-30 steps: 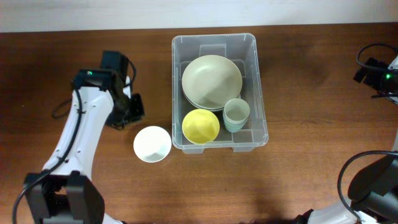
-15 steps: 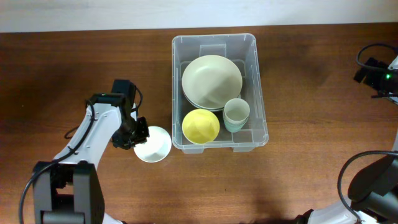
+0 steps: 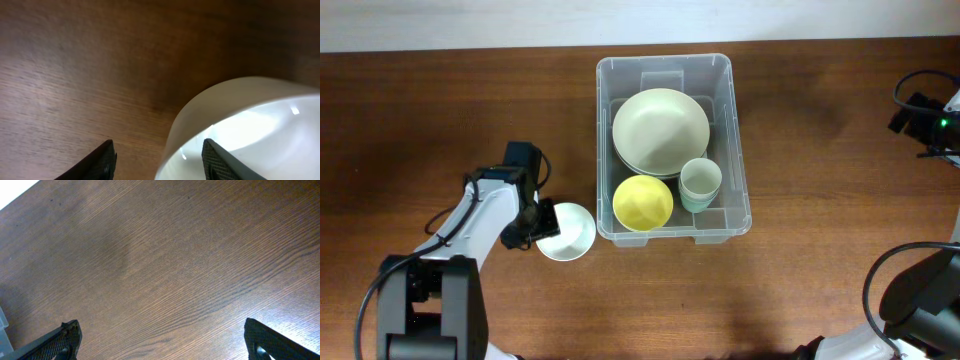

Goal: Pack container
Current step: 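Move the left gripper to the white bowl's rim and grasp, then lift the white bowl and lower it onto the yellow bowl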

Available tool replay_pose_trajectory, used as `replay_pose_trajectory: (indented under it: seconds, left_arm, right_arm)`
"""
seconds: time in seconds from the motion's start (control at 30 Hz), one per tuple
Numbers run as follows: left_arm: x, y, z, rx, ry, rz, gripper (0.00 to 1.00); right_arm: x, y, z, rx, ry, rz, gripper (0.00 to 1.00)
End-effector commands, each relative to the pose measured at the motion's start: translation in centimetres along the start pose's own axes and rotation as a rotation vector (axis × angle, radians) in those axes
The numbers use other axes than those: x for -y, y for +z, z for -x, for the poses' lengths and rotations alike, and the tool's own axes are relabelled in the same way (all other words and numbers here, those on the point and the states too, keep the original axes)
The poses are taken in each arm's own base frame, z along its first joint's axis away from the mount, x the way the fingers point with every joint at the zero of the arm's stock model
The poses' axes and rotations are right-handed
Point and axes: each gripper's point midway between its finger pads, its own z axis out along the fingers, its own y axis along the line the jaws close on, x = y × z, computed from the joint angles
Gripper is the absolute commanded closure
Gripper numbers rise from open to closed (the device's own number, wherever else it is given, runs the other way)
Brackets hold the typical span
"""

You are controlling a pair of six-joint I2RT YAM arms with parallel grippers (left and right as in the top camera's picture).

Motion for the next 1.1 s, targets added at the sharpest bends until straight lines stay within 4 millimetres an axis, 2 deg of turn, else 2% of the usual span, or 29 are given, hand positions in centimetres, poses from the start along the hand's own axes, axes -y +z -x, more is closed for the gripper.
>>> replay_pose_trajectory:
  seconds: [0.0,0.07,0.1,0.17,0.2,0.33,0.43,0.5,0.57,0.63,0.67,0.7,0.8,0.9,0.97,1.07]
  left_arm:
    - [-0.3,0.5,-0.5,-0.004,-0.003,0.011,0.43]
    - [0.3,0.5,-0.6,-0.015,-0.003,-0.028,0.43]
    - [0.6,0.5,-0.7,-0.018,-0.003,-0.042,0.47]
    - [1.4,0.4,-0.5,-0.018,-0.002,-0.089,0.92]
    - [1.7,0.4,-0.4,-0.013,-0.002,-0.103,0.98]
    - [2.5,0.3,0.6,0.022,-0.003,-0.147,1.00]
    - [2.0,-0.2,1.5,0.047,-0.020,-0.139,0.99]
    - [1.5,-1.3,2.7,0.082,-0.044,-0.146,0.99]
    - [0.8,-3.4,4.4,0.140,-0.075,-0.163,0.99]
    - [-0.1,-6.7,6.5,0.225,-0.112,-0.186,0.99]
    - [-0.3,-9.1,7.5,0.282,-0.124,-0.207,1.00]
    - [-0.3,-10.1,7.8,0.308,-0.124,-0.221,0.99]
    - [2.5,-15.8,8.2,0.422,-0.060,-0.353,0.99]
    - [5.9,-18.8,6.7,0.481,0.044,-0.407,1.00]
    - [8.1,-19.3,5.4,0.481,0.112,-0.429,1.00]
    - [11.4,-19.1,3.4,0.451,0.215,-0.450,0.99]
  right_arm:
    - [0.0,-1.3,1.0,0.041,0.001,-0.006,0.02]
    - [0.0,-1.3,1.0,0.042,0.001,-0.006,0.01]
    - [0.0,-1.3,1.0,0.041,0.001,-0.006,0.01]
    - [0.0,-1.3,1.0,0.042,0.001,-0.006,0.01]
    - [0.0,-1.3,1.0,0.041,0.001,-0.006,0.01]
    - [0.0,-1.3,1.0,0.041,0.001,-0.006,0.01]
    - [0.0,-1.3,1.0,0.042,0.001,-0.006,0.01]
    - [0.0,-1.3,1.0,0.041,0.001,-0.006,0.01]
    - [0.0,-1.3,1.0,0.041,0.001,-0.006,0.01]
    - [0.0,-1.3,1.0,0.041,0.001,-0.006,0.01]
    - [0.0,-1.3,1.0,0.041,0.001,-0.006,0.01]
    - [0.0,-1.3,1.0,0.041,0.001,-0.006,0.01]
    - [0.0,-1.3,1.0,0.041,0.001,-0.006,0.01]
    - [0.0,-1.3,1.0,0.041,0.001,-0.006,0.01]
    - [0.0,-1.3,1.0,0.041,0.001,-0.006,0.01]
    - [0.0,-1.3,1.0,0.041,0.001,-0.006,0.01]
